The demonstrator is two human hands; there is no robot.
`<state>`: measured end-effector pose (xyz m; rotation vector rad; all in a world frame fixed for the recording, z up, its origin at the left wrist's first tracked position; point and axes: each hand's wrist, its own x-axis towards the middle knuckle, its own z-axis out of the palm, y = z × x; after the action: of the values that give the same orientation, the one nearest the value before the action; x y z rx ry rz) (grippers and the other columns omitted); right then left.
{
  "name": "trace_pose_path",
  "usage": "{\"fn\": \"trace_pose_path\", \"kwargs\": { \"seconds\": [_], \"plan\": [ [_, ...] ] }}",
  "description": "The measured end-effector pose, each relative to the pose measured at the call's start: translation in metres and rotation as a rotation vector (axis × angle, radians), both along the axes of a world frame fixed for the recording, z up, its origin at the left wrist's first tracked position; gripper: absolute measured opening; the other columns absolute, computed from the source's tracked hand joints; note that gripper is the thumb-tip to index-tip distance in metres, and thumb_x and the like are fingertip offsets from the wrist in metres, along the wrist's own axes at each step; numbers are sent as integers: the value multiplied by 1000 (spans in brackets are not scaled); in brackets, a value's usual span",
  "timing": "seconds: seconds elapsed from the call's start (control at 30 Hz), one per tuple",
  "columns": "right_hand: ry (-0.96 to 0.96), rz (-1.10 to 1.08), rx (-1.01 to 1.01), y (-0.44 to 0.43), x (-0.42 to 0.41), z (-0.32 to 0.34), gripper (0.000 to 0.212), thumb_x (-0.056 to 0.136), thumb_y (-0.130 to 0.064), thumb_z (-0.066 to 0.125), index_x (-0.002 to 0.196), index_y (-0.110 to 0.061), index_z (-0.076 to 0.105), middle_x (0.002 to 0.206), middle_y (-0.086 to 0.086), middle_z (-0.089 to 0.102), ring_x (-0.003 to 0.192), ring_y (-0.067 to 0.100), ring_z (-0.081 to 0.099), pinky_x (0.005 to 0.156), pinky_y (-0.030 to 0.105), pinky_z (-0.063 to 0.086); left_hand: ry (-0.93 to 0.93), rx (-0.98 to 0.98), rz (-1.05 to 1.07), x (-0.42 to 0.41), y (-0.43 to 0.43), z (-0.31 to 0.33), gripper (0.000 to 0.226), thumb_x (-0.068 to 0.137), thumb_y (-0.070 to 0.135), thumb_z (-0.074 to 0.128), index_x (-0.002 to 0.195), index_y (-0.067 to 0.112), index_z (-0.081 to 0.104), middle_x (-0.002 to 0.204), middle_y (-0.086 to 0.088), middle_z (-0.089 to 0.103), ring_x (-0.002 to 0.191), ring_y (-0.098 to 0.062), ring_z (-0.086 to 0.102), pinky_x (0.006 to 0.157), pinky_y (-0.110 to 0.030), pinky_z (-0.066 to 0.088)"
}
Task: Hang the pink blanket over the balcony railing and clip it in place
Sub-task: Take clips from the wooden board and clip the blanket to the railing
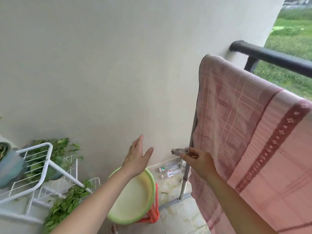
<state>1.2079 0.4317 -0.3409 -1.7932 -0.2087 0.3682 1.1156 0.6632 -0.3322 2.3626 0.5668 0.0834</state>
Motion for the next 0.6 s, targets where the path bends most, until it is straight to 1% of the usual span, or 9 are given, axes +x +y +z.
{"fn": "trace_pose_path", "kwargs": {
  "seconds": [0.13, 0.23, 0.27, 0.33, 0.4, 0.43, 0.53, 0.57, 0.6],
  "plan": [
    [29, -86, -43, -3, 11, -15, 19, 75, -33, 83, 91, -25, 76, 75, -9, 72, 66, -1, 64, 61, 12, 49, 24, -107, -170, 80, 2, -6, 80, 90, 56, 51, 154, 26, 11, 160, 6, 16, 146, -9, 15, 118, -35, 18],
    [57, -135, -115, -7, 16, -19, 21, 81, -36, 78, 99, -24, 75, 92, -1, 75, 82, 9, 70, 66, 16, 53, 4, -207, -382, 138, -7, -3, 96, 80, 69, 58, 153, 28, 11, 160, 7, 15, 146, -9, 15, 118, -35, 19],
    [64, -159, -160, -8, 17, -18, 21, 83, -38, 76, 100, -25, 74, 94, -3, 75, 86, 9, 70, 69, 15, 52, 7, -259, -455, 155, -11, -1, 102, 75, 74, 60, 153, 31, 9, 161, 9, 14, 146, -7, 14, 117, -34, 19],
    [76, -247, -218, -6, 13, -16, 20, 85, -42, 74, 100, -29, 72, 93, -11, 74, 86, 1, 68, 68, 10, 47, 22, -371, -594, 181, -20, 3, 114, 64, 80, 66, 152, 39, 5, 161, 12, 10, 144, -2, 15, 115, -33, 22],
    [78, -337, -252, -2, 7, -14, 16, 85, -42, 72, 97, -31, 72, 89, -18, 73, 82, -6, 66, 65, 6, 45, 17, -466, -724, 201, -31, 4, 120, 57, 77, 75, 148, 47, 2, 161, 13, 10, 137, 4, 20, 109, -29, 26],
    [74, -367, -278, 0, 4, -14, 15, 85, -43, 72, 95, -32, 71, 88, -21, 72, 81, -8, 65, 65, 4, 45, 14, -492, -781, 210, -35, 4, 124, 54, 75, 78, 147, 50, 0, 161, 13, 11, 138, 3, 19, 110, -30, 26],
    [71, -439, -355, 7, -6, -13, 14, 84, -44, 73, 93, -33, 71, 89, -26, 70, 80, -8, 64, 67, 4, 44, 18, -523, -918, 230, -49, 3, 132, 47, 70, 85, 144, 54, -4, 161, 15, 11, 146, -6, 14, 117, -43, 25],
    [70, -464, -376, 8, -9, -12, 14, 84, -44, 74, 93, -33, 71, 90, -27, 70, 81, -8, 64, 68, 4, 45, 29, -561, -968, 233, -54, 2, 132, 49, 66, 87, 145, 53, -3, 160, 15, 14, 146, -7, 16, 116, -43, 28],
    [69, -483, -391, 9, -11, -12, 13, 84, -43, 74, 93, -34, 71, 90, -27, 70, 81, -7, 65, 68, 5, 45, 51, -623, -1018, 237, -58, 1, 127, 53, 60, 89, 146, 52, 2, 159, 14, 22, 145, -8, 23, 113, -42, 33]
  ]
}}
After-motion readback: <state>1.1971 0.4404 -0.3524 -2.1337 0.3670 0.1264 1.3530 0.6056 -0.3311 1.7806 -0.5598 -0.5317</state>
